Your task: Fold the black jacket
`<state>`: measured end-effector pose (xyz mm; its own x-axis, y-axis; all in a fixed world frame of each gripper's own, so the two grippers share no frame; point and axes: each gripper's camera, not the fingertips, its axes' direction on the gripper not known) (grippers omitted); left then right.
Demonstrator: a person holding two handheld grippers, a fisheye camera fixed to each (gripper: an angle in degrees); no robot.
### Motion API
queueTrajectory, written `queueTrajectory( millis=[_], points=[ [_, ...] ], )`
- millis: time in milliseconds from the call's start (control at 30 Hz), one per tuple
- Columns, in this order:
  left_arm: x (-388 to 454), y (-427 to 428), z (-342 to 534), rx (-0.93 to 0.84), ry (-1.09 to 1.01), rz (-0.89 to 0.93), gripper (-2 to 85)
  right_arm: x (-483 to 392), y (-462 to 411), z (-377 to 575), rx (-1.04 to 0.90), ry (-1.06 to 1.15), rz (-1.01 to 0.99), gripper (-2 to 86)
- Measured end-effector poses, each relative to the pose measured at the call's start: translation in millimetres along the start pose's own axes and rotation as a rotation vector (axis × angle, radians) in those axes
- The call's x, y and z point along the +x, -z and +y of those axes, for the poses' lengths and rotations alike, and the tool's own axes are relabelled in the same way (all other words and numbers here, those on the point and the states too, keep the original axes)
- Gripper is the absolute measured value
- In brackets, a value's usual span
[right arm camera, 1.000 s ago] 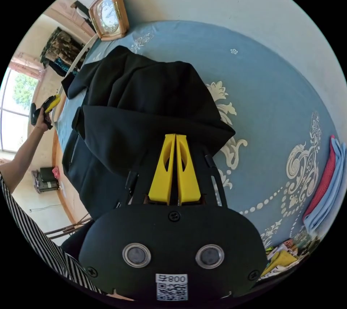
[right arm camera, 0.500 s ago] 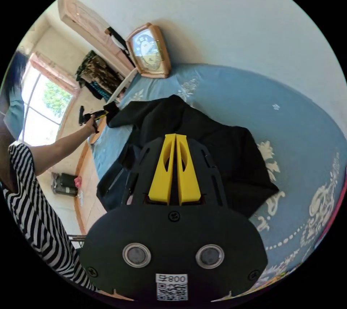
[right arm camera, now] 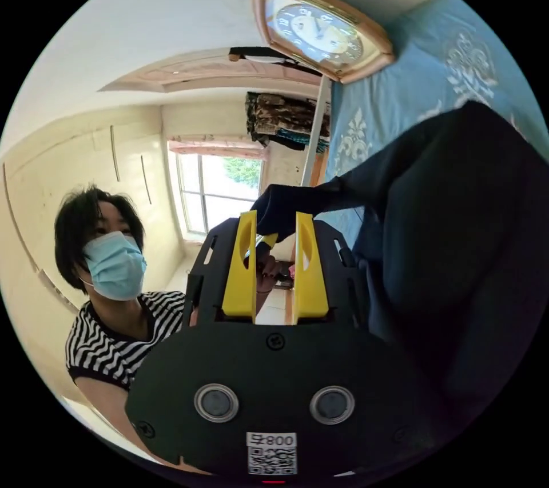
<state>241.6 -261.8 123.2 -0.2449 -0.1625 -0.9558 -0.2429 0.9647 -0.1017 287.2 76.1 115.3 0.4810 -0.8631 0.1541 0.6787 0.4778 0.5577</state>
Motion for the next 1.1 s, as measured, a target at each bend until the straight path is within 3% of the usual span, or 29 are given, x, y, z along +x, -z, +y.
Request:
queueTrajectory(
  millis=[200, 500, 633, 733, 900, 1100],
  points=[
    [65.9, -31.2, 43.8, -0.1, -0.103, 0.004, 1.9, 45.1, 18.4, 16.4, -0.035, -0.206, -0.054, 13.3],
    [157.4, -56.0, 71.0, -0.216, -0.381, -0.092, 2.0, 47.9, 3.9, -10.3, -0.245, -0.234, -0.132, 12.6],
    [185.8, -62.2, 76.7, -0.231, -0.449, -0.15, 2.0, 31.5, 0.9, -11.5, -0.349, -0.197, -0.069, 10.2],
    [203.4, -58.8, 75.9, -0.199, -0.465, -0.196, 1.9, 8.9, 9.9, -8.6, -0.346, -0.138, -0.088, 7.4],
    [252.4, -20.0, 50.2, 0.019, -0.537, -0.268, 1.8, -91.9, 58.3, 9.2, -0.229, 0.183, -0.107, 4.0],
    [320.1, -21.0, 35.4, 0.162, -0.693, -0.118, 1.8, -152.6, 132.5, 87.2, -0.087, 0.324, 0.01, 3.1]
  ],
)
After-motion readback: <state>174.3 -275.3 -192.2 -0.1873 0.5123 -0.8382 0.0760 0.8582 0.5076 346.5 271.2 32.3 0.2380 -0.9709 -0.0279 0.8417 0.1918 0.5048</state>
